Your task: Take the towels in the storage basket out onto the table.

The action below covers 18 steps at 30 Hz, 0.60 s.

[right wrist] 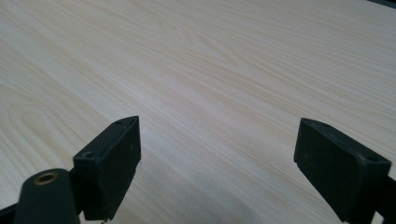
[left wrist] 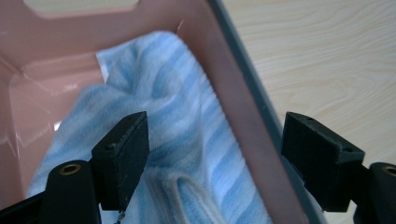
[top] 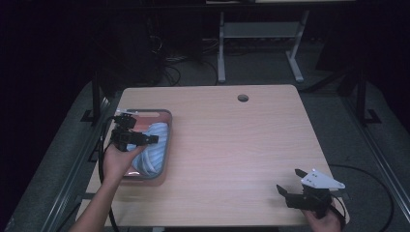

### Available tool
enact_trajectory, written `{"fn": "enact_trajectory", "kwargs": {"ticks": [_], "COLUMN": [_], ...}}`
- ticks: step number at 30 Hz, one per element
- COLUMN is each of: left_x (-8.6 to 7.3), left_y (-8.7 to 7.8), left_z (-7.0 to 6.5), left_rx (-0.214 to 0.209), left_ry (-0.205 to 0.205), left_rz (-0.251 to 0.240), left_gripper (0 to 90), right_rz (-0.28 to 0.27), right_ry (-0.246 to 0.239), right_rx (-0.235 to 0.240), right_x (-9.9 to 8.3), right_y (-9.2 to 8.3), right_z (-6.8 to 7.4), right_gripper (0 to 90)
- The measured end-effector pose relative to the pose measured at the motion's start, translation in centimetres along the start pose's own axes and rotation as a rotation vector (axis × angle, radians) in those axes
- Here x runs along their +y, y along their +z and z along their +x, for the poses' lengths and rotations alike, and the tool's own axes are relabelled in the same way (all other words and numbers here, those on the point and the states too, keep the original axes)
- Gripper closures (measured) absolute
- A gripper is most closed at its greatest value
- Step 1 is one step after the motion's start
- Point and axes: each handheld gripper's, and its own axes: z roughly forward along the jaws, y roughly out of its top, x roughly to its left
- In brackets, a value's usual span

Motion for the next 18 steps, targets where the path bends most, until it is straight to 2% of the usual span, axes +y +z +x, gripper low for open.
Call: {"fn": "enact_trajectory", "kwargs": {"ticks": [3, 6, 11, 18], "left_x": [-0.2, -0.4, -0.6, -0.9], "left_y": [0.3, 0.8, 1.3, 2.4], "left_z": [0.1, 0.4, 0.7, 1.5], "left_rx": [0.016, 0.037, 0.042, 0.071], "left_ry": [-0.002, -0.023, -0.03, -0.046], "left_rz": [0.016, 0.052, 0.072, 0.141], "left_gripper": [23.2, 23.2, 23.2, 25.3], "right_rz": [0.003, 0.005, 0.003, 0.006], "right_ry": [0.002, 0.005, 0.002, 0.008], "right_rx": [0.0, 0.002, 0.0, 0.002], "right_x": [0.0, 0.0, 0.0, 0.0], "right_y": [0.0, 0.0, 0.0, 0.0], "right_z": [0.0, 0.1, 0.0, 0.1], "right_gripper": [14.3, 14.3, 14.3, 14.3]}}
